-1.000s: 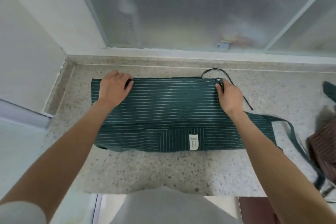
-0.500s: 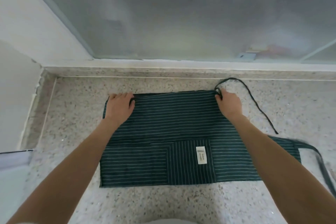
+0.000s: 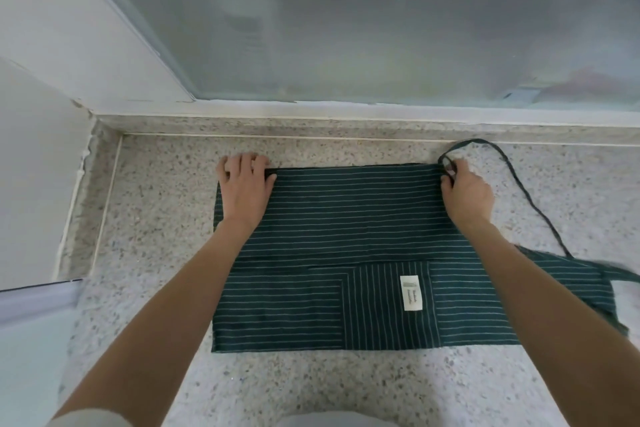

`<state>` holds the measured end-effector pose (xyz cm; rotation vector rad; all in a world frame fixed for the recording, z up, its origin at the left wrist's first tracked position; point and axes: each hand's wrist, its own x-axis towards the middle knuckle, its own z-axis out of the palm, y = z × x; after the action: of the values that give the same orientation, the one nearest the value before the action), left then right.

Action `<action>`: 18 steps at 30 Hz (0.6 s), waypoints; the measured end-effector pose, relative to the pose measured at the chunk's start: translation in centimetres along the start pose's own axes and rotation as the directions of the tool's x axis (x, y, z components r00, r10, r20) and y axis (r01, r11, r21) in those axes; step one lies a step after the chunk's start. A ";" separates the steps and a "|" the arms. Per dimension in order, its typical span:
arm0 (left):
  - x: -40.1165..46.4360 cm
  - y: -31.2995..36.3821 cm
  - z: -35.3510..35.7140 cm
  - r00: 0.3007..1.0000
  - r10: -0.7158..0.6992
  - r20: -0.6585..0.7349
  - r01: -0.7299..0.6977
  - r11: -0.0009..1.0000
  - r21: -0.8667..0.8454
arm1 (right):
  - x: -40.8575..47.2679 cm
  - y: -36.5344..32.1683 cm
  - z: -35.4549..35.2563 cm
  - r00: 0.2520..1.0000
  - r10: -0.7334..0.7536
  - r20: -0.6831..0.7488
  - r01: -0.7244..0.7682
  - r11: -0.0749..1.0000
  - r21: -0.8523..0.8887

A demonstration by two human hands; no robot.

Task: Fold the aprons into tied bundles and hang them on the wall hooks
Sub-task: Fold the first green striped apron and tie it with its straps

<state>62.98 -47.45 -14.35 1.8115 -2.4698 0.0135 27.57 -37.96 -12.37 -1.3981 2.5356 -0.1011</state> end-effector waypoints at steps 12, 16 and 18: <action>-9.2 16.8 -1.6 0.690 0.612 0.386 -0.448 0.780 -0.436 | -16.6 7.3 2.2 0.969 0.063 -0.237 -0.052 0.997 0.054; -10.5 18.2 -0.2 0.622 0.617 0.482 -0.578 0.777 -0.249 | -20.5 11.1 2.6 0.962 0.273 -0.026 -0.272 0.961 0.053; -10.7 17.6 0.0 0.612 0.603 0.512 -0.584 0.781 -0.221 | -21.5 12.3 2.3 0.951 0.301 0.072 -0.306 0.949 0.077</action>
<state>49.38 -31.95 -14.41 0.9513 -3.3417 -0.6040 29.01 -13.12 -12.93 -0.9494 2.6272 -0.1117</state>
